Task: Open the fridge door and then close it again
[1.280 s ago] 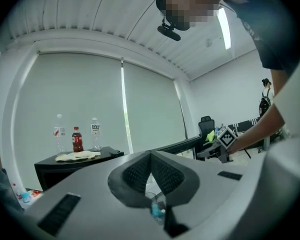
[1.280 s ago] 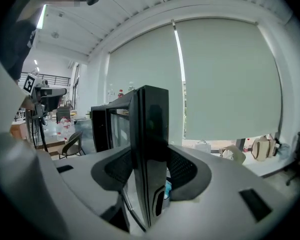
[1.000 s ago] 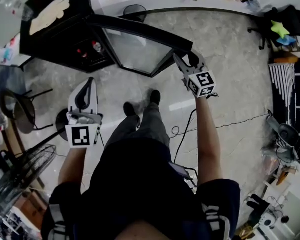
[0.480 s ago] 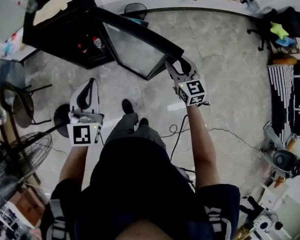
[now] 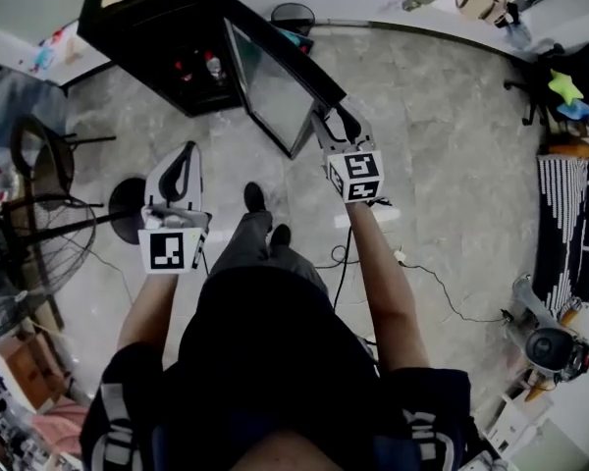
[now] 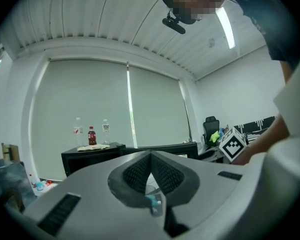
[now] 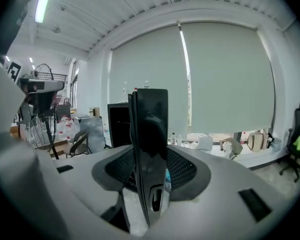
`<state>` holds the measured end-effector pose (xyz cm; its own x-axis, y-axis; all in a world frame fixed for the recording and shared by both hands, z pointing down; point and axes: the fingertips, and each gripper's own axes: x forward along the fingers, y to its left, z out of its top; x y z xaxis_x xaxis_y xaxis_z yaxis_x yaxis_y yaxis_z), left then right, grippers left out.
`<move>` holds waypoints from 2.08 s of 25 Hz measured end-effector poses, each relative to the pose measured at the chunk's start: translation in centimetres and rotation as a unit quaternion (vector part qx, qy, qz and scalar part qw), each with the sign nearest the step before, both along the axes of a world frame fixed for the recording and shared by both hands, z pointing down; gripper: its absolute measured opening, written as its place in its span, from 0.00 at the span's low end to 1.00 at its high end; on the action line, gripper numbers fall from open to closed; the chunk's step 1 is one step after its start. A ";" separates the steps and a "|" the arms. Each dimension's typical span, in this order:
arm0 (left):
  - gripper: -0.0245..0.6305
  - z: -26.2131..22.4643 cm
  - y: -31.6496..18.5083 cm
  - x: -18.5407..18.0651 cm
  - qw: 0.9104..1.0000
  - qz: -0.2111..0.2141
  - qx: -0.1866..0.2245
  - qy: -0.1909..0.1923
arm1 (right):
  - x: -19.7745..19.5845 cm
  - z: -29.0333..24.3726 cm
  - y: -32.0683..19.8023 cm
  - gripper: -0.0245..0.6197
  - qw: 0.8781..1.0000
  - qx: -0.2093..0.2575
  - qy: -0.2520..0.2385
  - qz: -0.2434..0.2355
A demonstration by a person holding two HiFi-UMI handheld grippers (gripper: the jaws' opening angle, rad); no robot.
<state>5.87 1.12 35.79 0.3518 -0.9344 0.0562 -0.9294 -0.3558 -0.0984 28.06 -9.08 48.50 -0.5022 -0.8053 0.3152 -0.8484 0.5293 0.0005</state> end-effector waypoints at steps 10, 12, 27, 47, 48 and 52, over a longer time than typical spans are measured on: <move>0.07 0.4 4.7 -1.0 0.999 -0.036 -0.011 -0.008 | -2.9 0.2 3.0 0.36 0.999 -0.006 0.024 -0.031; 0.07 0.5 5.2 -1.4 0.999 -0.040 -0.016 -0.010 | -3.9 0.2 3.6 0.35 0.999 -0.007 0.023 -0.034; 0.07 0.7 7.9 -6.3 0.999 -0.036 -0.013 -0.006 | -11.9 0.5 7.6 0.35 0.999 -0.017 0.027 -0.029; 0.07 1.4 10.3 -15.7 0.999 -0.040 -0.013 -0.004 | -23.5 0.8 10.5 0.37 0.999 -0.024 0.034 -0.026; 0.07 1.5 10.3 -16.1 0.999 -0.041 -0.013 -0.005 | -24.1 0.9 10.5 0.37 0.999 -0.024 0.034 -0.028; 0.07 1.8 10.2 -17.7 0.999 -0.052 -0.017 -0.005 | -26.4 1.0 10.4 0.37 0.998 -0.024 0.040 -0.037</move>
